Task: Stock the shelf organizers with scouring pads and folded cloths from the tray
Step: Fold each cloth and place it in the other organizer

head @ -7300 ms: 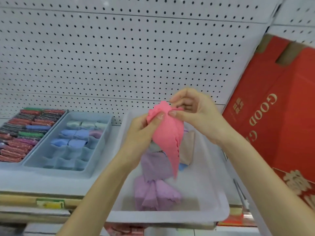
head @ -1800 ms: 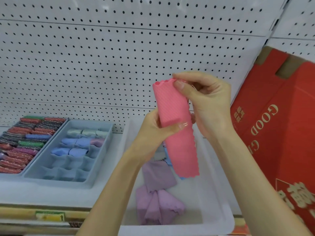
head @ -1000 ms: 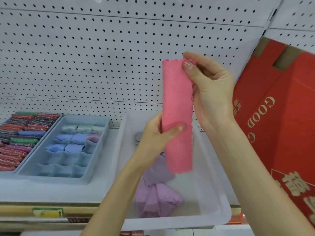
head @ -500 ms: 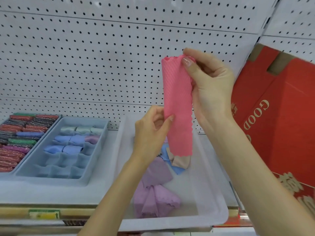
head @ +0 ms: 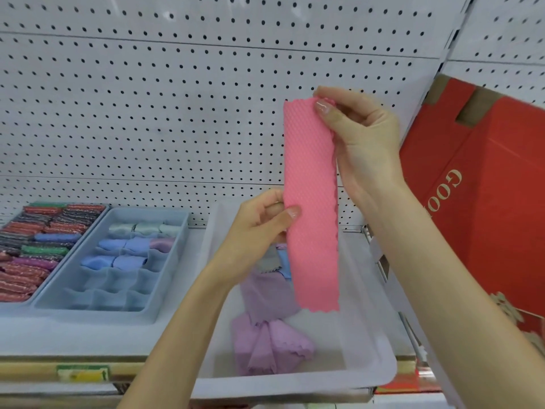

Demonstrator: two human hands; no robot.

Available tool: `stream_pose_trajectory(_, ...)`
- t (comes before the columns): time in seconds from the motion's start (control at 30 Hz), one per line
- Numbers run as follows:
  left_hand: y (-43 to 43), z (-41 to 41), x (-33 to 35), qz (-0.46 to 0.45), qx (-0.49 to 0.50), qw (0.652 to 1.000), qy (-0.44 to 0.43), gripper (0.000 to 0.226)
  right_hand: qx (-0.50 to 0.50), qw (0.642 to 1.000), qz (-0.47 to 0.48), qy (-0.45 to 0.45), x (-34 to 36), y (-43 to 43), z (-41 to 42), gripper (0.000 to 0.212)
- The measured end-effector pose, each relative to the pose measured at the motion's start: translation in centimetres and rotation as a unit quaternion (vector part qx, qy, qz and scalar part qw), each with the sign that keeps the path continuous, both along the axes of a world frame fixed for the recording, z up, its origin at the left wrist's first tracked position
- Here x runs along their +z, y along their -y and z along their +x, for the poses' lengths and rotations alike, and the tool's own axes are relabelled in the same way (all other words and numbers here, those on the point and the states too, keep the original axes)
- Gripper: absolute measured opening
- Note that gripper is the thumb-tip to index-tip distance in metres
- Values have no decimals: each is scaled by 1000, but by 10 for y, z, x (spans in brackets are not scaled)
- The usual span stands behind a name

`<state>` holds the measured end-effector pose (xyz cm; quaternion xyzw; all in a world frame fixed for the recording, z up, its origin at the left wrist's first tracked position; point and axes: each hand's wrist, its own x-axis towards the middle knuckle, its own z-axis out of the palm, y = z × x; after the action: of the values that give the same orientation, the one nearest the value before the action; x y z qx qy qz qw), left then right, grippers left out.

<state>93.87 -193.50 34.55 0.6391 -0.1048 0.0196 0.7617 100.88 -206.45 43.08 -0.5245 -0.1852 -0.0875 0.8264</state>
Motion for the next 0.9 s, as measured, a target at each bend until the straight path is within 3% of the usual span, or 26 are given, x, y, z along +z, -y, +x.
stream_pose_trajectory(0.13, 7, -2, 3, -16, -18, 999, -24, 31, 23, 998, 20, -49, -10, 2, -2, 17)
stream_pose_trajectory(0.43, 15, -5, -6, -30, -106, 987, -117, 24, 91, 982, 61, -152, -28, 9, 0, 14)
stream_pose_trajectory(0.57, 20, -5, -17, -36, -95, 986, -135, 16, 88, 978, 38, -186, -42, 13, 6, 16)
stream_pose_trajectory(0.67, 21, -1, -32, -56, -25, 985, -159, 14, 26, 975, -64, -212, -67, 20, 13, 20)
stream_pose_trajectory(0.73, 18, 2, -45, -43, 32, 983, -173, 20, 12, 947, -149, -283, -91, 25, 9, 26)
stream_pose_trajectory(0.83, 13, 4, -61, -23, 97, 977, -189, 17, 126, 883, -220, -394, -127, 29, -12, 39)
stream_pose_trajectory(0.9, 11, 3, -66, -21, 106, 975, -196, 18, 191, 870, -230, -393, -145, 29, -25, 42)
